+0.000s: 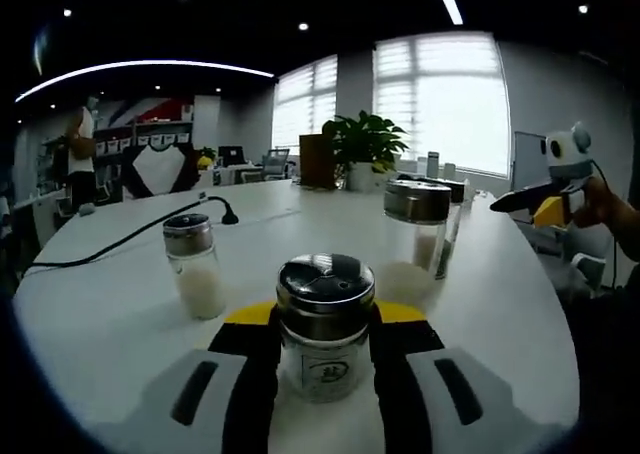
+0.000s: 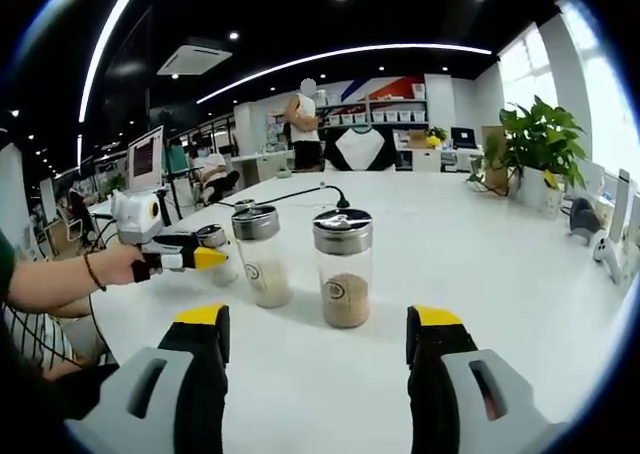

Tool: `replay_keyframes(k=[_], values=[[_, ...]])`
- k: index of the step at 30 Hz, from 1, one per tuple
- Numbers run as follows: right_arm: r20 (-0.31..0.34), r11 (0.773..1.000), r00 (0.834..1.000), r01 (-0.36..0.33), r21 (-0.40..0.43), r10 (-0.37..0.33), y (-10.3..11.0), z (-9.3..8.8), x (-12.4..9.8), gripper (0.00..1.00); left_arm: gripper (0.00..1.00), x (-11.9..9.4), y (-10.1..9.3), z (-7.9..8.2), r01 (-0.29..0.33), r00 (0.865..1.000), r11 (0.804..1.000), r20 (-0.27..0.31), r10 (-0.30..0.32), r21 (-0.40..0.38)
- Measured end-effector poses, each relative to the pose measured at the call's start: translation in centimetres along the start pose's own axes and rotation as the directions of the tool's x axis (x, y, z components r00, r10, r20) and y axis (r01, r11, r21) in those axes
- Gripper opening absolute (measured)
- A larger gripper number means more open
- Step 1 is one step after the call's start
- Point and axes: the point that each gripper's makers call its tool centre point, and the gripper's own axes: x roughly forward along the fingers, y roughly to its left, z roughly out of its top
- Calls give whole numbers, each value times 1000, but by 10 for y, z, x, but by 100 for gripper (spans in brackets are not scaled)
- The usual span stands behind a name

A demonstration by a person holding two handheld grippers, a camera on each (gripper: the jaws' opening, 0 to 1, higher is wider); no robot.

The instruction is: Rotate the seasoning bottle until the label or dispensing opening points toward the visible target arrow and the bottle remains upright within the marked orientation range

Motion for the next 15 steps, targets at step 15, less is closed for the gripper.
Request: replay_keyframes(k=[15], values=[[-13,1000,1000,-22,10,22,9,-3,4,72,37,0,5,-1,-198,980,977,14,200,-83]])
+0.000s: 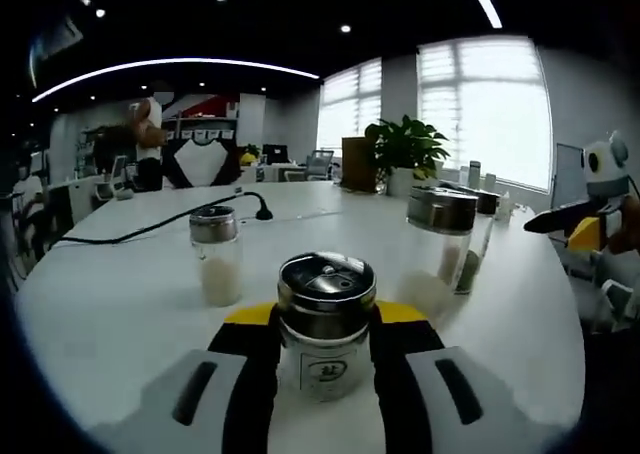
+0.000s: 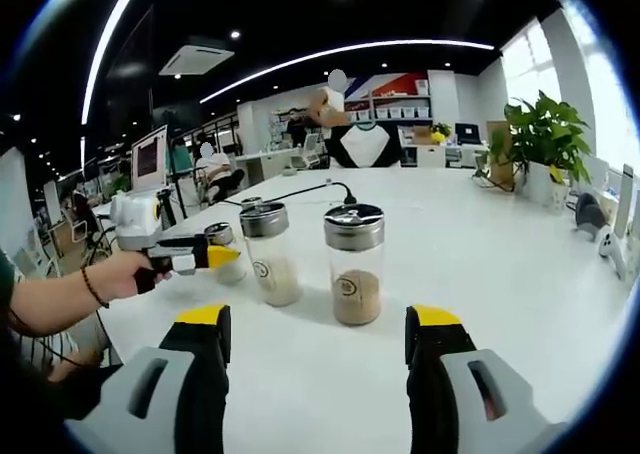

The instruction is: Rotate the seasoning bottle until the label or dispensing opening points toward the visible target arrow and the bottle remains upright within the marked orientation range

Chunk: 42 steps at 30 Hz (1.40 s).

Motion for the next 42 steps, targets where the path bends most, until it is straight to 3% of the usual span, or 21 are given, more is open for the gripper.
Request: replay_keyframes(k=[13,26,42], values=[[1,1000,1000,0,4,0,0,-1,1,72,37,0,3,-1,-111,994,994,17,111,-24],[-4,1000,1000,-4,7,4,0,-2,2,72,36,-2,4,-1,-209,978,978,18,210,-23],[-12,1000,1000,3,7,-3,-2,-3,0,72,37,-1,2,-5,-201,980,979,5,201,-22]])
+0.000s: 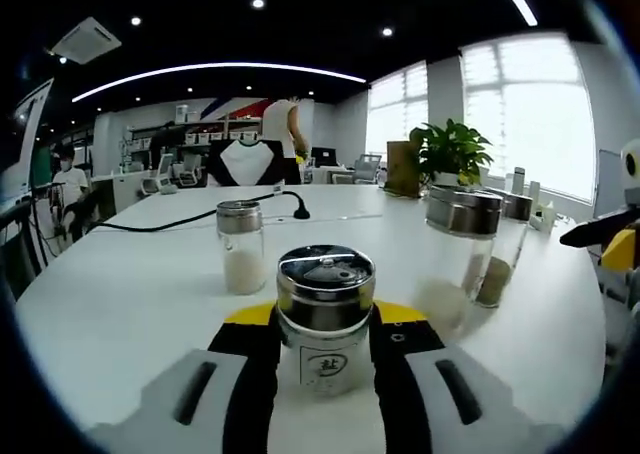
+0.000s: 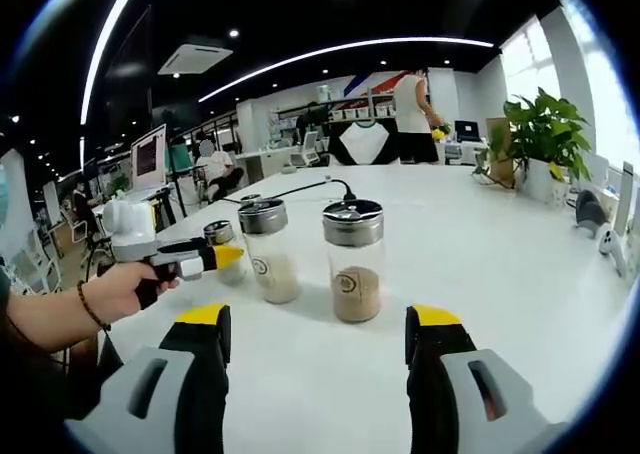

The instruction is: Rotate the seasoning bottle until the label or dispensing opening points toward the visible target arrow and the bottle remains upright within the marked orientation range

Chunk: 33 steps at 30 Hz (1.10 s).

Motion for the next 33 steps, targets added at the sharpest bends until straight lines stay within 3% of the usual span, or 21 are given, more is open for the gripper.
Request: replay_keyframes(k=[3,9,13,17,20,22,24,25,28,30,33], values=[[0,1000,1000,5,-1,-5,-2,0,-1,72,38,-2,1,-1,11,1000,999,-8,-11,-34],[4,1000,1000,13,-1,-13,-4,1,-2,72,50,-11,5,6,51,999,998,8,-51,-30],[3,1000,1000,9,-1,-9,-3,1,-1,72,50,-17,0,15,168,986,986,24,-168,-5],[3,1000,1000,5,0,-5,-2,1,-1,72,59,-21,-11,22,301,953,953,31,-302,29],[3,1000,1000,5,0,-5,-1,1,-1,72,60,-21,-9,25,341,939,939,41,-343,40],[2,1000,1000,4,-2,-4,-1,1,-1,72,60,-19,-11,26,411,910,912,58,-411,2],[5,1000,1000,7,-2,-7,-1,1,-2,72,62,-20,-14,24,473,880,881,36,-474,33],[6,1000,1000,8,-2,-8,-1,2,-3,72,62,-20,-13,24,483,874,874,26,-485,59],[8,1000,1000,12,-8,-12,-2,3,-4,72,62,-21,-16,21,549,835,830,-18,-550,98],[10,1000,1000,13,-5,-13,-2,3,-5,72,62,-21,-15,18,578,816,808,-50,-577,111],[26,1000,1000,13,-1,-13,-1,5,-6,72,61,-17,-11,14,597,802,794,-79,-592,112]])
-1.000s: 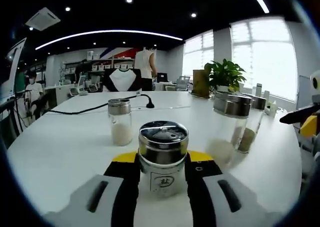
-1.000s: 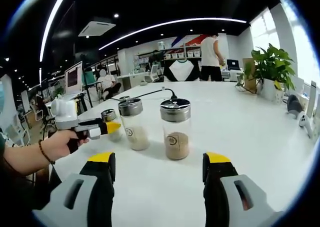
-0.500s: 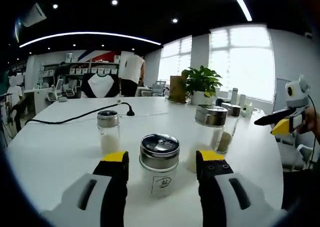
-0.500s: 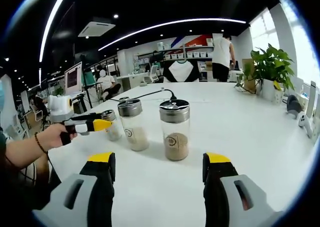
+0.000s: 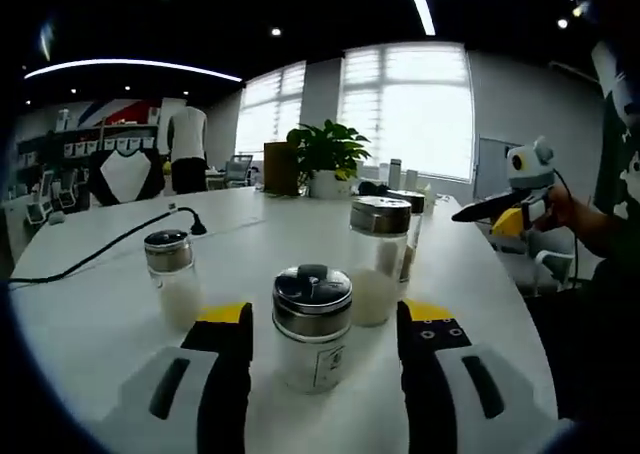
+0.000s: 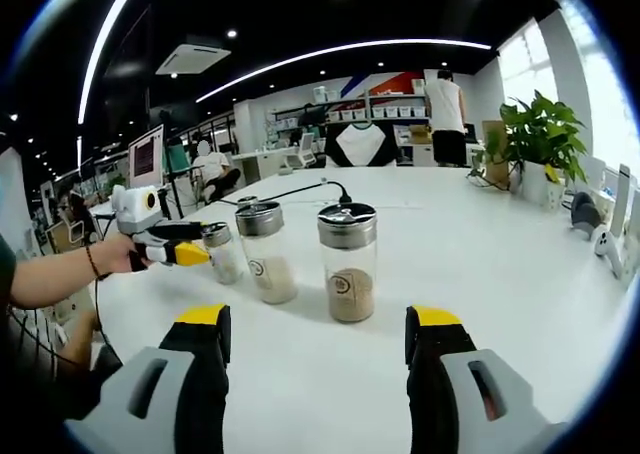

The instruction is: Rotate the seasoning bottle until the label or dispensing opening points toward the visible target arrow and the bottle remains upright within the marked orientation range

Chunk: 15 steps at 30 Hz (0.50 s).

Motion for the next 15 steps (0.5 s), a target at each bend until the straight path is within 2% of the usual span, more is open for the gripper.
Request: replay_keyframes(k=[3,6,8,13,15], values=[[2,1000,1000,-2,0,2,1,1,0,72,60,3,-4,-1,80,997,997,-4,-80,-10],[8,1000,1000,-4,-11,4,2,4,-1,72,62,5,1,-3,106,994,994,-26,-106,11],[10,1000,1000,-2,-13,3,2,5,-1,72,63,6,0,-1,138,990,990,-19,-138,-8],[11,1000,1000,5,-21,-5,0,8,-3,72,60,7,2,-3,159,987,987,-38,-159,-3],[10,1000,1000,7,-20,-7,-1,8,-3,72,55,8,1,-6,171,984,985,-56,-170,0]])
